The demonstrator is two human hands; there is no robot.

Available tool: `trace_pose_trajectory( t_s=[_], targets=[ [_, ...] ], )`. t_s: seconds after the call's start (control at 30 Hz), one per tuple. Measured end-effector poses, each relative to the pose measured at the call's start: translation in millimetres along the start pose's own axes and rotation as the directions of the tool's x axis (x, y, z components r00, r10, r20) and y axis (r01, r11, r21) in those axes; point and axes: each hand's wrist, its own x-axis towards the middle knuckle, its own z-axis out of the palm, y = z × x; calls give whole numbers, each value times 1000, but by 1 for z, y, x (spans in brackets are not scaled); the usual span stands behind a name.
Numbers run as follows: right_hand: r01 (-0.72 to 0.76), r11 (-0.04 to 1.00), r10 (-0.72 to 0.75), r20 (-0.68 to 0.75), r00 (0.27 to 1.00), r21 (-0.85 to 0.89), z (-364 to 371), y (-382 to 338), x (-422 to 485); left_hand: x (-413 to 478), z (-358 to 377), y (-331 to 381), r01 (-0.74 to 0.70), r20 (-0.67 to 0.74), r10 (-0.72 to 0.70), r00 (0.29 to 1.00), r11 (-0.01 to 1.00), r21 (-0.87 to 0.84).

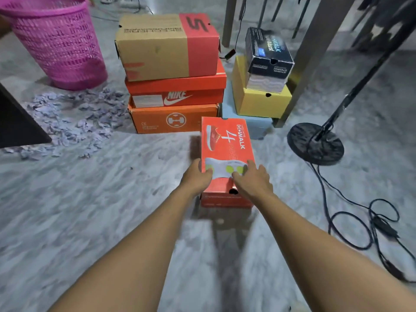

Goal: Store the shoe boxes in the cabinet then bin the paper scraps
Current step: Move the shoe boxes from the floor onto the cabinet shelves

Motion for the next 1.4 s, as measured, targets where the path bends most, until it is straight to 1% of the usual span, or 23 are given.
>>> trace_pose_trajectory(
  t_s=[0.07,0.1,0.2,0.23,0.27,0.33,0.43,0.5,0.6,0.7,0.8,0.93,1.1,1.27,1.33,1.4],
  targets=[
    [-20,995,14,62,998,94,2,9,3,1,6,-4,-9,17,9,1000,999,-38],
    [-12,992,5,58,998,127,3,11,1,0,7,-5,-9,-2,9,1000,999,-36],
    [72,984,-62,-68,996,163,9,23,-15,-8,3,-13,3,-140,0,990,1000,21],
    [109,975,-92,-93,991,192,13,28,-24,-13,0,-18,33,-186,-25,982,999,38],
    [131,962,-112,-89,990,240,18,36,-32,-18,-3,-25,60,-232,-49,972,997,42],
    [147,922,-137,-53,989,359,28,48,-44,-24,-8,-46,106,-258,-96,961,994,24],
    [143,842,-177,15,984,521,36,57,-56,-28,-12,-68,138,-151,-144,978,989,-49],
    [156,779,-248,70,966,608,35,52,-62,-25,-13,-75,158,-63,-164,984,983,-94],
    [241,737,-367,75,927,632,36,42,-64,-20,-12,-80,128,30,-125,992,973,-193],
    [290,729,-435,92,896,620,39,33,-63,-22,-15,-86,103,34,-98,995,964,-244],
    [320,731,-483,126,866,603,42,24,-61,-31,-29,-95,61,-27,-69,997,970,-235],
    [377,703,-589,197,783,603,48,-7,-59,-48,-57,-107,51,-140,-88,986,968,-246],
    [466,637,-721,261,641,615,57,-67,-56,-72,-108,-115,40,-325,-129,937,963,-265],
    [516,545,-809,254,530,661,64,-137,-65,-105,-163,-106,30,-495,-158,854,966,-257],
    [527,517,-835,265,482,674,70,-165,-71,-120,-181,-106,35,-564,-184,805,964,-265],
    [502,493,-852,278,444,711,77,-188,-78,-134,-195,-108,45,-628,-229,744,954,-295]
  ],
)
